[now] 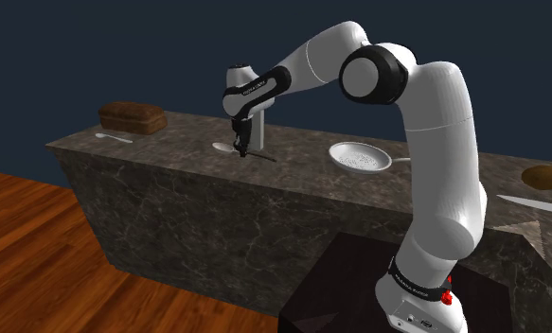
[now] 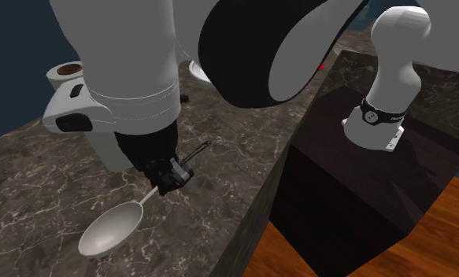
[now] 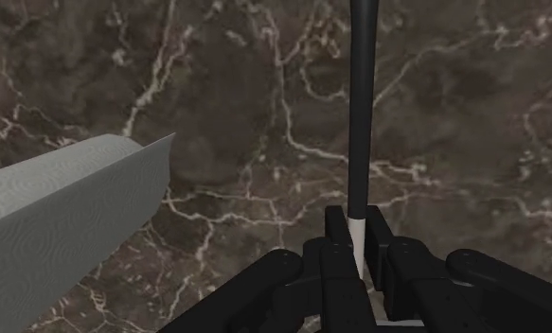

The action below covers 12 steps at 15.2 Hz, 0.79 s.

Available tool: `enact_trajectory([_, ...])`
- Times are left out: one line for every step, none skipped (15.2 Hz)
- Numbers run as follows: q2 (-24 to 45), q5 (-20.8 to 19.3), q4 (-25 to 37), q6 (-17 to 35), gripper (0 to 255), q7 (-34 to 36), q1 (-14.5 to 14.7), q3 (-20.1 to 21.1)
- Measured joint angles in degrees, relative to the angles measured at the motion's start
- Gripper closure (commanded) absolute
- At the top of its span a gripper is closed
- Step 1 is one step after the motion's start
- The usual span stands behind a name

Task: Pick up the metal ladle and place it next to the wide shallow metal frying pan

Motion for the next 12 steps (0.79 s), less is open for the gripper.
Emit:
enact_trajectory([-0.3, 0.0, 0.4, -0.7, 255, 0.0, 0.0, 0.0])
enact_trajectory([-0.7, 0.0, 0.5, -1.1, 255, -0.1, 0.0, 0.0])
enact_trajectory([-1.0, 0.1, 0.8, -1.8, 255, -0.2, 0.0, 0.0])
enact_trajectory([-1.4, 0.1, 1.0, -2.4, 255, -0.2, 0.0, 0.0])
enact_trajectory([-1.7, 0.1, 1.3, -3.0, 255, -0.2, 0.0, 0.0])
enact_trajectory([-1.9, 0.1, 1.9, -3.7, 255, -0.2, 0.1, 0.0])
enact_trajectory([-2.2, 0.1, 2.0, -4.2, 255, -0.2, 0.1, 0.1])
enact_trajectory([-2.5, 0.1, 2.3, -4.8, 255, -0.3, 0.1, 0.1])
enact_trajectory([-2.6, 0.2, 2.9, -5.5, 255, -0.4, 0.1, 0.1])
enact_trajectory([-2.9, 0.2, 3.5, -6.3, 255, -0.5, 0.0, 0.1])
enact_trajectory([-2.9, 0.2, 4.3, -7.1, 255, -0.5, 0.1, 0.1])
enact_trajectory([-3.1, 0.2, 4.7, -7.8, 255, -0.6, 0.1, 0.1])
